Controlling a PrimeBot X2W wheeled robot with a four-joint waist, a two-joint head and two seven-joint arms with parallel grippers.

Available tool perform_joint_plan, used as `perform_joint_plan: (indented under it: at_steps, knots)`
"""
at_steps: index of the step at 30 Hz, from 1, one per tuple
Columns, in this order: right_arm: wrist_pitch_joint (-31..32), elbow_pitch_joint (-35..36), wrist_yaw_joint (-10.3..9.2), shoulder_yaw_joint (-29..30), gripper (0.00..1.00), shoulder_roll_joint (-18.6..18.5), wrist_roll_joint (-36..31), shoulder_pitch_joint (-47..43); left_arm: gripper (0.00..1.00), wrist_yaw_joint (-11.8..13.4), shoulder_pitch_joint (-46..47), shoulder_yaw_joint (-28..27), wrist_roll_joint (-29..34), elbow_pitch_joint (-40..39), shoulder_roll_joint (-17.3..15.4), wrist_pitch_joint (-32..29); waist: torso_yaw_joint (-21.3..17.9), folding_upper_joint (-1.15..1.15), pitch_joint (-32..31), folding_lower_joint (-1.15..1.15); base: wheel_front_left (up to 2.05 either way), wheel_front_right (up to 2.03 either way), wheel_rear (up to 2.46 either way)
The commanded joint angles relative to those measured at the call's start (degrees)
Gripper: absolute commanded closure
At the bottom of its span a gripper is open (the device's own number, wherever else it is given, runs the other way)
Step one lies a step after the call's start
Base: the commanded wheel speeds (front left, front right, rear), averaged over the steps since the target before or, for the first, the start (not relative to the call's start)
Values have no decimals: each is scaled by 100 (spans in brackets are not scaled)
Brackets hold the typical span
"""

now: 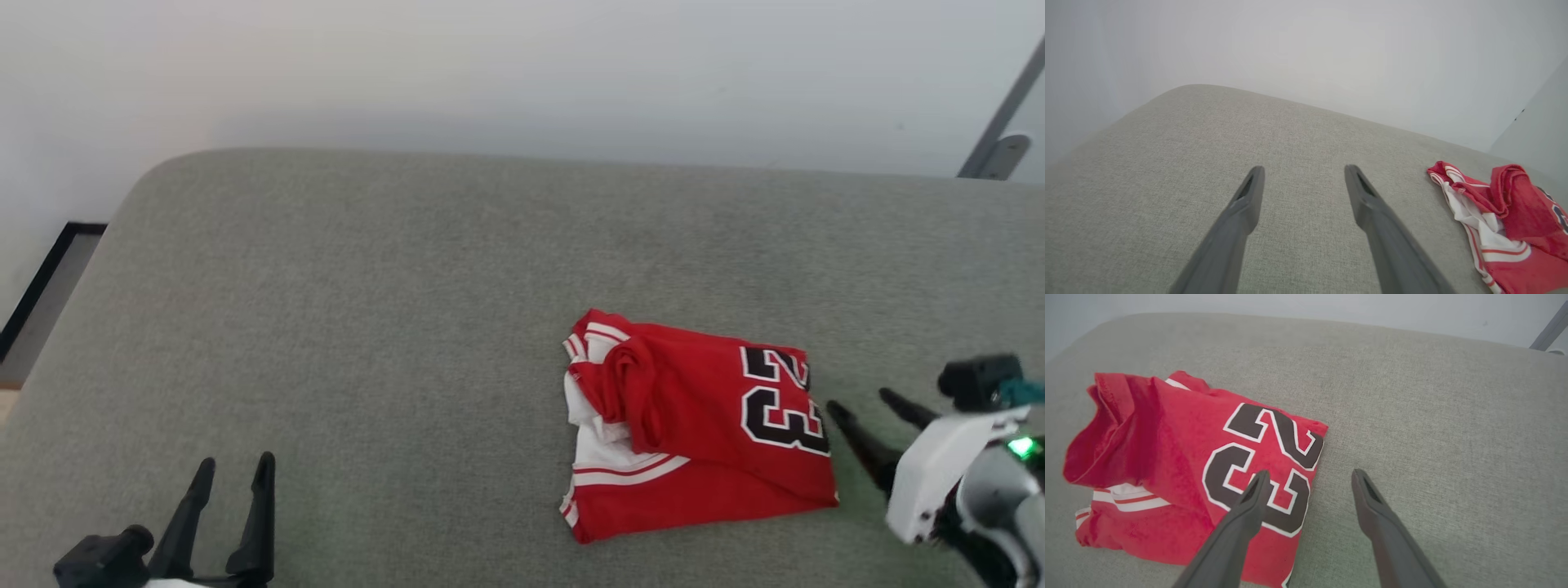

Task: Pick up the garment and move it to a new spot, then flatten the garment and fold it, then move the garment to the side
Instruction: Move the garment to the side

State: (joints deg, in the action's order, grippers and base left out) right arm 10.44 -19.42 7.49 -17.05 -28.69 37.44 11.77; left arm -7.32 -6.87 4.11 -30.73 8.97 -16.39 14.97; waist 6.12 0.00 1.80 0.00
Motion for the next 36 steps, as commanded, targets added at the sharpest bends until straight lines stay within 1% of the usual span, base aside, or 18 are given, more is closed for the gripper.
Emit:
perform_joint_plan:
  at_steps: [1, 5, 9, 10, 14, 18, 21, 23, 24, 25, 28, 31, 36]
  knots:
    - [355, -12, 0, -67, 0, -127, 150, 199, 0, -18, 125, 50, -23, 24, -14, 26, 133, 0, 128, 0, 0, 0, 0]
    - [1169, -75, 0, -178, 0, -309, 431, 511, 0, -18, 225, 128, -92, 60, -11, 26, 276, 0, 269, 0, 0, 0, 0]
    - [1947, -264, 0, -264, 0, -361, 594, 792, 0, -18, 330, 244, -145, 100, -23, 25, 421, 0, 415, 0, 0, 0, 0]
    - [1947, -264, 0, -264, 0, -361, 594, 792, 0, -18, 330, 244, -145, 100, -23, 25, 421, 0, 415, 0, 0, 0, 0]
    - [2665, -500, 0, -415, 0, -269, 708, 1102, 0, -18, 455, 363, -224, 133, -38, 25, 537, 0, 573, 0, 0, 0, 0]
    - [3304, -902, 0, -561, 0, -100, 727, 1442, 0, -18, 605, 445, -300, 167, -61, 26, 615, 0, 739, 0, 0, 0, 0]
    - [3655, -1270, 0, -669, 0, 116, 751, 1610, 0, -18, 699, 485, -318, 194, -68, 25, 666, 0, 830, 0, 0, 0, 0]
    - [3782, -1438, 1, -719, 0, 261, 822, 1663, 0, -18, 757, 518, -335, 219, -76, 25, 691, 0, 874, 0, 0, 0, 0]
    - [3830, -1489, 1, -772, 71, 309, 811, 1691, 0, -18, 793, 534, -343, 228, -77, 26, 703, 0, 890, 0, 0, 0, 0]
    - [3857, -1525, 1, -798, 100, 326, 798, 1704, 0, -18, 817, 537, -362, 230, -79, 25, 707, 0, 906, 0, 0, 0, 0]
    - [3712, -1496, 1, -752, 100, 291, 798, 1826, 0, -18, 857, 497, -442, 253, -78, 26, 668, 0, 968, 0, 0, 0, 0]
    - [3558, -1386, -2, -656, 100, 151, 799, 1967, 0, -18, 950, 415, -468, 244, -105, 26, 564, 0, 1036, 0, 0, 0, 0]
    - [3367, -1167, -15, -470, 100, -184, 703, 2219, 0, -18, 1087, 385, -421, 161, -173, 25, 305, 0, 1165, 0, 0, 0, 0]
